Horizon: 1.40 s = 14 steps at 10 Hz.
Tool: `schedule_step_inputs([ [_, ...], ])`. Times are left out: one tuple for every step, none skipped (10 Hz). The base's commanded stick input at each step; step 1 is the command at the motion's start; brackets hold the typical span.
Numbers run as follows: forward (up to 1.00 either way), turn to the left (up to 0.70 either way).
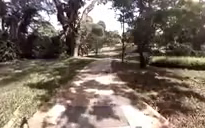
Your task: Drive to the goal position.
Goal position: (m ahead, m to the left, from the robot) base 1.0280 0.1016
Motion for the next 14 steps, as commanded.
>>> schedule_step_inputs([
  [0.7, 0.0],
  [0.7, 0.0],
  [0.7, 0.0],
  [0.7, 0.0],
  [0.7, 0.0],
  [0.7, 0.0],
  [0.7, 0.0],
  [0.66, 0.0],
  [0.08, 0.0],
  [0.0, 0.0],
  [0.0, 0.0],
  [0.0, 0.0],
  [0.0, 0.0],
  [0.0, 0.0],
])
